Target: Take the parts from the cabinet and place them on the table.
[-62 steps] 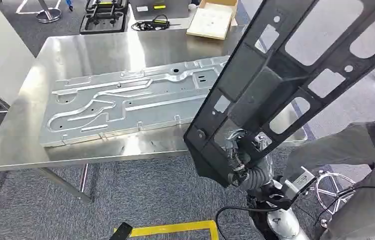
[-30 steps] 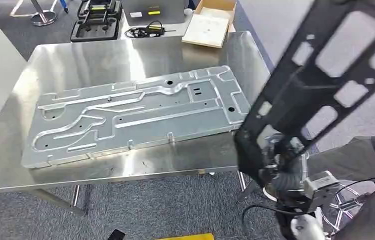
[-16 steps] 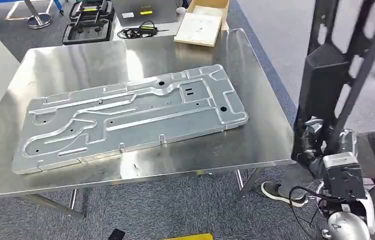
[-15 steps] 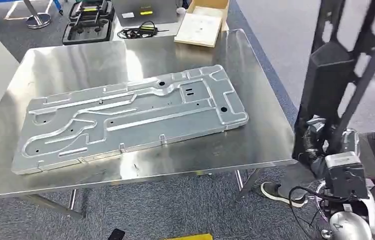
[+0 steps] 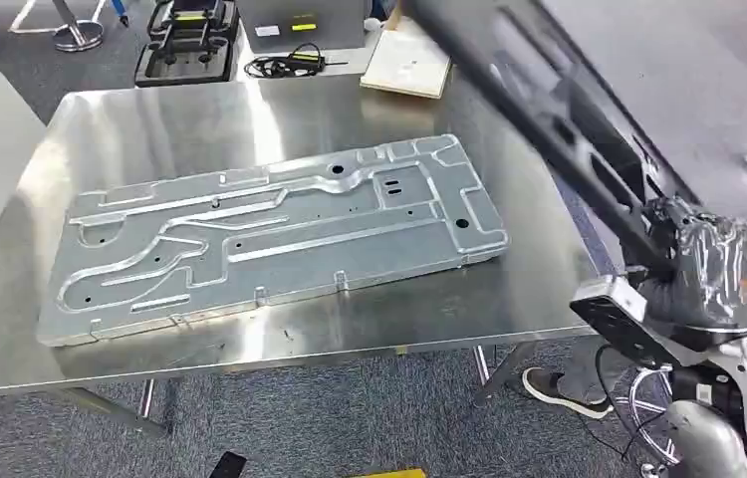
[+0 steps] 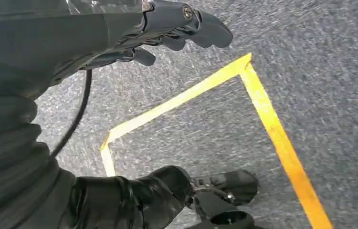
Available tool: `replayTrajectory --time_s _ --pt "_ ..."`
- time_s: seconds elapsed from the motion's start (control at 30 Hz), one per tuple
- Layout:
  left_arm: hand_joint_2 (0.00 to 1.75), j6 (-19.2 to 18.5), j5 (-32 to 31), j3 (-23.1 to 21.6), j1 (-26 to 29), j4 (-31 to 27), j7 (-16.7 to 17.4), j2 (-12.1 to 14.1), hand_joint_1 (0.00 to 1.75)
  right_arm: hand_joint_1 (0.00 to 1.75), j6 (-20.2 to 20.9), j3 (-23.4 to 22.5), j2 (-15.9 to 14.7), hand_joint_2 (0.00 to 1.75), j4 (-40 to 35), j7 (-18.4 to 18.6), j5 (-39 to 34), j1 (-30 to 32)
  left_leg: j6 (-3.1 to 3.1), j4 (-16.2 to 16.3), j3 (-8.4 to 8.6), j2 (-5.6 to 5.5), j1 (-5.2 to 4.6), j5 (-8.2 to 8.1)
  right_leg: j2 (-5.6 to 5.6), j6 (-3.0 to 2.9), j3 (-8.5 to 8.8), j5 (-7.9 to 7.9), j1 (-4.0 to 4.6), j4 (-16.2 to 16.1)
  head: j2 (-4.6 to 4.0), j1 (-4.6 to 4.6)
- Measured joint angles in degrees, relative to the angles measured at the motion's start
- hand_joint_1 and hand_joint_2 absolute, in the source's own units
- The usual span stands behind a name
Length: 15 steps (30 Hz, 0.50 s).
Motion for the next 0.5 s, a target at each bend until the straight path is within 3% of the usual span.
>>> replayTrajectory --time_s 0.03,0.1,0.17,0.2,0.27,0.3,0.33,0.37,0.4,0.47,0.5 --pt "1.75 -0.02 0.00 0.00 -0.18 0.00 0.04 0.00 0.00 1.75 1.47 0.87 -0.26 1.75 -0.61 0.82 1.56 -0.86 -0.17 0.71 -0.39 -0.02 -0.02 -0.14 0.17 -0.73 -0.12 0.28 0.10 -0.29 0.00 -0.02" --pt "1.75 -0.07 -0.02 0.02 -0.14 0.00 0.35 0.00 0.00 1.75 3.23 2.67 -0.42 1.75 -1.05 1.66 3.30 -1.75 -0.60 0.21 -0.41 -0.02 -0.02 0.14 0.11 -1.20 -0.29 0.24 0.34 -0.27 0.00 0.13" --pt "1.75 -0.11 -0.11 0.02 -0.14 0.00 1.20 0.00 0.00 1.75 4.63 4.90 -0.44 1.75 -1.16 1.88 4.54 -3.45 -1.07 0.64 -0.76 -0.04 0.13 -0.36 0.08 -1.98 -0.24 0.59 -0.09 -0.76 0.00 0.15" --pt "1.75 -0.17 -0.22 0.02 -0.19 0.00 1.61 0.00 0.00 1.75 5.74 6.14 -0.44 1.75 -1.33 1.90 5.33 -4.64 -1.58 2.32 -1.27 0.00 0.16 -1.56 0.03 -2.11 -0.18 0.62 -0.15 -0.81 0.00 -0.19" --pt "1.75 -0.31 -0.28 0.02 -0.34 0.00 2.49 0.00 0.00 1.75 8.31 8.64 -0.42 1.75 -1.27 1.94 5.85 -7.02 -2.26 10.18 -5.11 0.03 0.55 -5.38 -0.08 -2.45 -0.20 0.58 -0.12 -0.81 0.00 -0.33" --pt "1.75 -0.44 -0.33 0.02 -0.28 0.00 2.73 0.00 0.00 1.75 9.86 10.26 -0.37 1.75 -1.11 2.01 6.11 -8.15 -2.46 13.99 -7.11 0.04 0.64 -6.73 -0.12 -2.50 -0.21 0.54 -0.06 -0.80 0.00 -0.35" --pt "1.75 -0.61 -0.37 0.02 -0.19 0.00 2.91 -0.04 0.00 1.75 11.46 12.25 -0.33 1.75 -0.83 2.18 6.50 -9.39 -2.54 16.61 -8.68 0.04 0.71 -7.10 -0.12 -2.58 -0.22 0.50 -0.01 -0.78 0.02 -0.37" --pt "1.75 -0.70 -0.39 0.02 -0.12 0.00 2.93 -0.07 0.00 1.75 12.96 14.32 -0.26 1.75 -0.41 2.31 6.97 -10.69 -2.49 16.36 -8.87 0.04 0.72 -5.96 -0.07 -2.59 -0.19 0.49 0.00 -0.78 0.00 -0.35" --pt "1.75 -0.77 -0.44 0.02 -0.16 0.00 2.80 -0.04 0.00 1.75 14.34 16.29 -0.15 1.75 0.07 2.33 7.60 -11.98 -2.32 13.58 -7.85 0.03 0.72 -3.72 -0.06 -2.62 -0.13 0.47 0.04 -0.78 0.00 -0.42" --pt "1.75 -0.98 -0.85 0.02 -0.39 0.00 2.49 -0.04 0.00 1.75 16.61 19.66 0.37 1.75 1.29 2.36 8.91 -15.13 -1.57 3.97 -3.56 0.03 0.62 1.47 -0.03 -2.62 0.07 0.43 0.17 -0.80 0.00 -0.39" --pt "1.75 -1.14 -0.96 0.02 -0.60 0.00 2.38 0.02 0.00 1.75 17.74 21.63 0.79 1.75 2.20 2.36 9.65 -16.72 -1.06 0.60 -2.31 0.04 0.32 1.72 -0.08 -2.60 0.04 0.43 0.02 -0.92 0.00 -0.29"
